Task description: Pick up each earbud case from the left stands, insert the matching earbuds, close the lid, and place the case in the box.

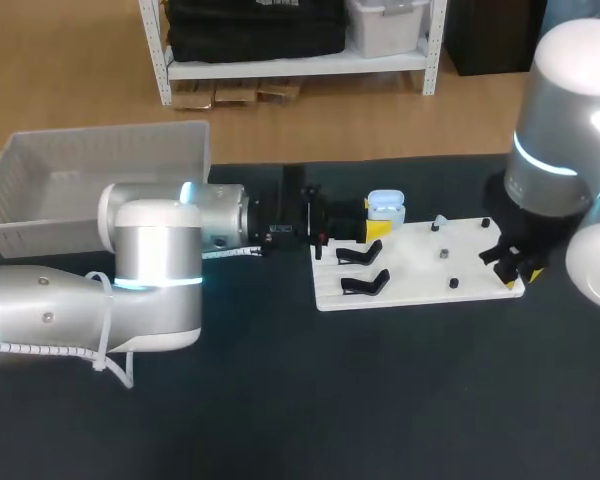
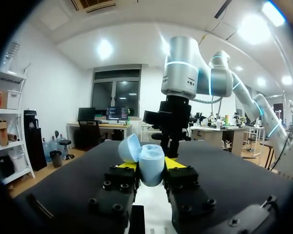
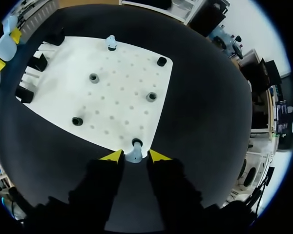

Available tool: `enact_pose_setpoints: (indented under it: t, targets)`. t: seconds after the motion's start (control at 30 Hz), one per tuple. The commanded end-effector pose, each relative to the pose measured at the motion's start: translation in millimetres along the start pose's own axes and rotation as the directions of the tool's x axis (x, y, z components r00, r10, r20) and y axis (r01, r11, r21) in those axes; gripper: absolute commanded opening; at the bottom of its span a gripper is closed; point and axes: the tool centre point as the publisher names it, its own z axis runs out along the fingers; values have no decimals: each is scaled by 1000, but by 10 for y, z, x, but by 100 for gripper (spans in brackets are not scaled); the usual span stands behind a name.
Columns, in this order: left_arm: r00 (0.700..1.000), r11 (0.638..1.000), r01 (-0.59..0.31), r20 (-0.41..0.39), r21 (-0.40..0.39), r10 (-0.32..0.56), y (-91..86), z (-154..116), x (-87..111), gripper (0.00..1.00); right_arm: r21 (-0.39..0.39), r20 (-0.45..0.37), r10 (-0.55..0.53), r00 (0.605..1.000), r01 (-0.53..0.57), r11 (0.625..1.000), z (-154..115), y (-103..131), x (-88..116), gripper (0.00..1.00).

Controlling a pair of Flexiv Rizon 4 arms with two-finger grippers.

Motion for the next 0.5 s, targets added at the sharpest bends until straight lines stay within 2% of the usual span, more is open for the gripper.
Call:
enact_pose_setpoints:
  t: [0.03,0.4,0.5]
  targets:
    - [1000,1000,-4,5,-3,4,0,1,16,0,9,14,5,1000,-5,1000,17,11,25,29]
    - [1000,1000,-4,5,-3,4,0,1,16,0,18,27,8,1000,-8,1000,29,1,-8,22]
    - [1000,1000,-4,5,-3,4,0,1,16,0,20,30,10,1000,-11,1000,29,-2,-10,16]
